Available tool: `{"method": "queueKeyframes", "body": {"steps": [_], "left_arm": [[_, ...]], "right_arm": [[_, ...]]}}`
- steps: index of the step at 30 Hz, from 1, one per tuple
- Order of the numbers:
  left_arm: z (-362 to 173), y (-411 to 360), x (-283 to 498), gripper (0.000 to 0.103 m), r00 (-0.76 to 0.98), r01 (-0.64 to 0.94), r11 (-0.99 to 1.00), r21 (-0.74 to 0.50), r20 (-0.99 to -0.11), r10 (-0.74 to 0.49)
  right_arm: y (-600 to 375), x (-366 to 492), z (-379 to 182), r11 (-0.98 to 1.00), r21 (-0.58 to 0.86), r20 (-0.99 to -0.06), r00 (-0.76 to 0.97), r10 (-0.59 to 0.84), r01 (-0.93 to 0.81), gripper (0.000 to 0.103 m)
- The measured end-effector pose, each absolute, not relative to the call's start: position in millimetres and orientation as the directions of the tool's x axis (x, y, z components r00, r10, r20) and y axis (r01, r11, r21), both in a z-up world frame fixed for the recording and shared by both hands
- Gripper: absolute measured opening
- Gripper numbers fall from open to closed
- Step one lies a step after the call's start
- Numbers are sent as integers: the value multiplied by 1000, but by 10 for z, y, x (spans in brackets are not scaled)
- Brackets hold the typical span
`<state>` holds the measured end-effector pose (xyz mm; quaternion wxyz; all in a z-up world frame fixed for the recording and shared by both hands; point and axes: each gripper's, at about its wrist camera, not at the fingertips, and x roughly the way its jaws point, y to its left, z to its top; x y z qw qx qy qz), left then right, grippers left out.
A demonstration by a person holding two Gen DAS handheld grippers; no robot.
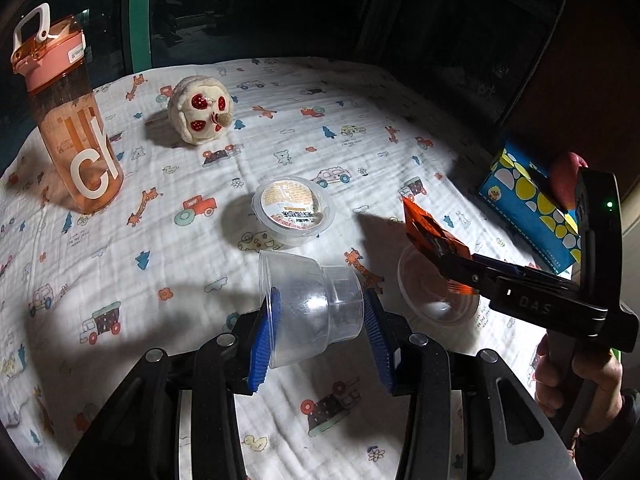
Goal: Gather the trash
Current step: 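Grasp the orange snack packet with the right gripper and lift it, then carry the clear cup and orange packet over the green basket and release both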
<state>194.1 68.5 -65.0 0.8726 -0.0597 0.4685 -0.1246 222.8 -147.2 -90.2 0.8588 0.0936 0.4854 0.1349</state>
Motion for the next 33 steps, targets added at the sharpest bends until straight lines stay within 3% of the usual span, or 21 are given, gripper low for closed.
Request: {"method": "queueKeyframes", "body": {"steps": [11,33], "left_arm": [[-651,679,1916,41,525,154,963,-223,-807,-271],[-415,144,1421,41,517,253,933,-257,-779,-355]], "right_arm": [[-1412,2091,-827,958,229,-799,528,286,-172,52],[-2076,931,-340,980,166,-744,638,200,-113,51]]}}
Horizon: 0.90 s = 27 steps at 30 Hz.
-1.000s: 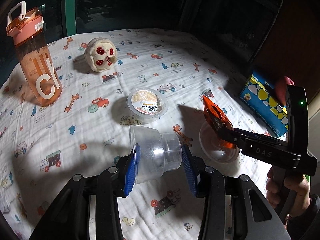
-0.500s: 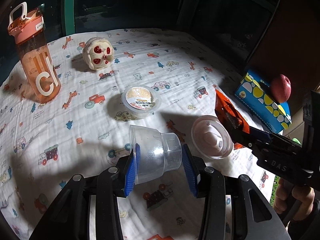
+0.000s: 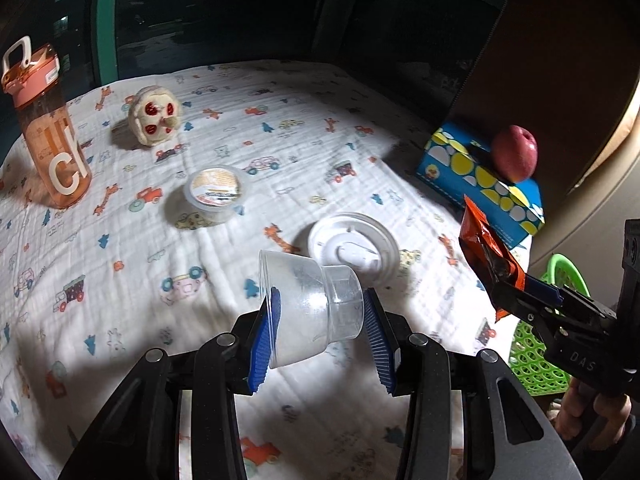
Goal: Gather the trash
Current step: 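Carry the clear cup and orange packet over the green basket and release both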
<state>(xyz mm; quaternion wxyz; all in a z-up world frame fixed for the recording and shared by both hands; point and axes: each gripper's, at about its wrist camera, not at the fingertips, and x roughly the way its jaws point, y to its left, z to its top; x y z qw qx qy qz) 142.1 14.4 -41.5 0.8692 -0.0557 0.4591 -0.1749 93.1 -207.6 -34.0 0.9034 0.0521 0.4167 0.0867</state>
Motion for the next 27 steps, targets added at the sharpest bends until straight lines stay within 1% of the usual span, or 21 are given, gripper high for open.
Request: {"method": "queueKeyframes", "body": {"steps": [15,27], "left_arm": [[-230,-681,1055,41,476,399,875,-275,-754,-454],[-105,-1413,840,41,422,515,810,-282,-739,-525]], "right_arm": [[-2853,181,-209,986,163,-715,693,93,35,52],[-3618,-307,-198,962,179,-706,708,-21,207,52]]}}
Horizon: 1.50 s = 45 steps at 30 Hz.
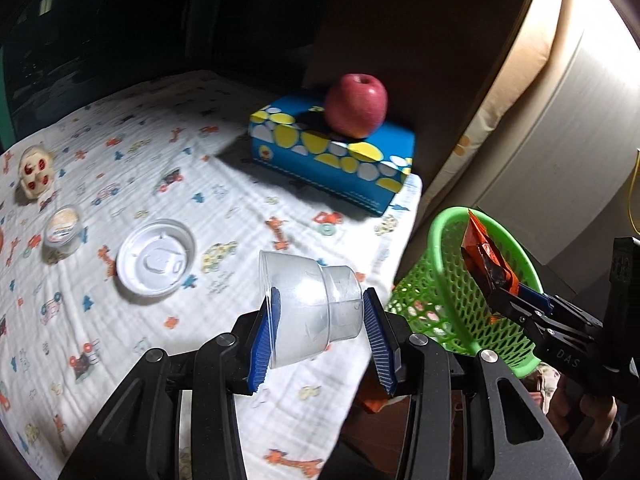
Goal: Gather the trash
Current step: 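Carry the clear cup and orange packet over the green basket and release both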
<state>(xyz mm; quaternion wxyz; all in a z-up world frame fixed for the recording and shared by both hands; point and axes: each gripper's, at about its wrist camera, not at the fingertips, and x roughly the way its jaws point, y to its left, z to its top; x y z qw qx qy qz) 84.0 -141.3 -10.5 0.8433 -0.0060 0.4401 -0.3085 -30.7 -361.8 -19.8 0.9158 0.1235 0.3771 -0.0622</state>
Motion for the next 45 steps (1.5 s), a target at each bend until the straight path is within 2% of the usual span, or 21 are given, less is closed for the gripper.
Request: {"method": "queueKeyframes", "body": {"steps": [10,14,17,38,40,42,44,45], "left_arm": [[-10,-1956,690,41,373,597,753,-278,-735,-566],[-10,-2173,641,41,344,627,728,-279,-739,-580],[-20,-2337,593,41,324,650,709,-273,-744,-584],[-277,-3289,326,41,158,760,578,-298,-778,-608],[-298,-3319,300,43,147,769,566,-299,-778,-611],[-308,-3337,280,54,158,774,566,-284,-779,-607],[-294,-3336,261,56,164,782,559,-275,-774,-611],[-287,-3337,250,61,167,784,558,-272,-773,-612]], "right_arm": [[-4151,-622,-273,925,193,-716,691,-95,327,56],[-4281,-721,-295,912,199,-716,688,-114,358,60],[-4370,-789,-294,904,205,-711,692,-125,374,68],[-4789,-1368,-236,850,239,-676,709,-201,469,74],[-4807,-1396,-247,847,240,-676,708,-204,474,74],[-4820,-1415,-252,845,243,-677,707,-204,477,74],[-4824,-1424,-251,843,246,-676,708,-204,478,74],[-4820,-1424,-247,843,247,-676,709,-204,478,74]]}}
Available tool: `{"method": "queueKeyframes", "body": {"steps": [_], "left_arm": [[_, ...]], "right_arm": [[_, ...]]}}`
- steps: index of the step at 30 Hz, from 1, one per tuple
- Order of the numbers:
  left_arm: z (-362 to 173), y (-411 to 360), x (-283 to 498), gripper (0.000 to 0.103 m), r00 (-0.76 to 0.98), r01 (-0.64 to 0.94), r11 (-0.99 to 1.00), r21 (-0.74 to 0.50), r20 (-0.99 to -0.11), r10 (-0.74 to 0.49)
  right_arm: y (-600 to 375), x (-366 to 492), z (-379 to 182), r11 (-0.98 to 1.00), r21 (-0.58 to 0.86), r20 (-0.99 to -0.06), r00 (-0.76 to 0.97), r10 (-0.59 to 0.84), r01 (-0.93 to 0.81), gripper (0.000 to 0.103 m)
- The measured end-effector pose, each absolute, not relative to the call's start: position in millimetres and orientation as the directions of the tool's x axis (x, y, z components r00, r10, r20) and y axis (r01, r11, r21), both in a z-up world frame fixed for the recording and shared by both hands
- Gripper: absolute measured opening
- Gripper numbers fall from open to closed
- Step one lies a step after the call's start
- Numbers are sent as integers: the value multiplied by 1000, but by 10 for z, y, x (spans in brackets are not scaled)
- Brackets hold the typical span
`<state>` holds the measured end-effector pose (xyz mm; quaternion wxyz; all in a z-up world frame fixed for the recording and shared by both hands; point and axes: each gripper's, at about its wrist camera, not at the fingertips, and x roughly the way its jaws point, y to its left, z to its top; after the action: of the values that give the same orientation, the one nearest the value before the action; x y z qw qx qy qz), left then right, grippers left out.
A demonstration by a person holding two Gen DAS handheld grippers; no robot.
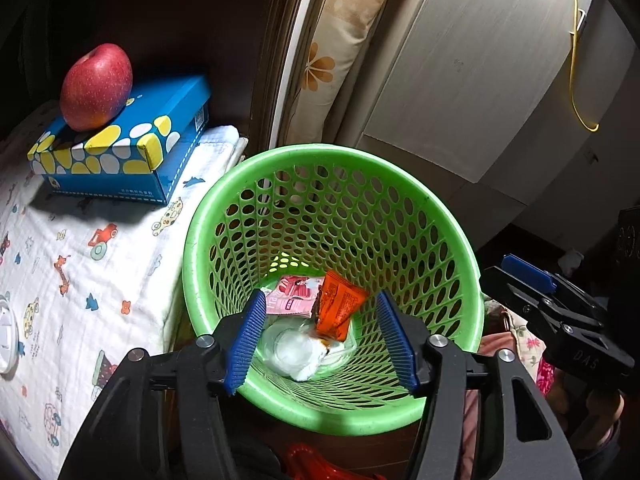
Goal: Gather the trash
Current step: 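Carry the clear cup and orange packet over the green basket and release both, then withdraw both open grippers from the basket toward the bed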
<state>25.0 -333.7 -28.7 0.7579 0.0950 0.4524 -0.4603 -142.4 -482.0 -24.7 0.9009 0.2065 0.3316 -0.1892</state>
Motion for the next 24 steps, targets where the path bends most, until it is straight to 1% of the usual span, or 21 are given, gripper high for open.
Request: {"method": "queueKeyframes", "body": {"steps": [3,4,5,10,12,13,16,24], "left_arm": [[-251,-3270,254,68,188,783,565,-258,-769,-611],[-230,-3230,253,72,195,781,570,-253,-769,-609],[-211,-3189,263,80,211,776,581,-245,-767,-606],[-129,-2962,364,81,261,763,610,-213,-763,-592],[-110,-2855,404,85,282,755,626,-195,-765,-579],[-106,-2797,425,85,290,751,632,-191,-765,-576],[-77,-2583,495,87,309,738,643,-206,-744,-593],[-72,-2082,708,92,379,665,727,-172,-761,-527]], "right_arm": [[-4788,-1411,-229,848,246,-672,713,-199,469,74],[-4772,-1404,-220,850,244,-671,714,-199,466,74],[-4758,-1398,-215,852,244,-670,716,-197,463,74],[-4667,-1319,-191,867,241,-669,722,-177,436,74],[-4616,-1273,-179,874,238,-669,724,-169,423,74],[-4584,-1246,-173,879,236,-669,725,-163,415,74],[-4478,-1150,-161,892,227,-671,727,-147,390,75],[-4113,-835,-157,932,207,-678,731,-81,296,78]]}}
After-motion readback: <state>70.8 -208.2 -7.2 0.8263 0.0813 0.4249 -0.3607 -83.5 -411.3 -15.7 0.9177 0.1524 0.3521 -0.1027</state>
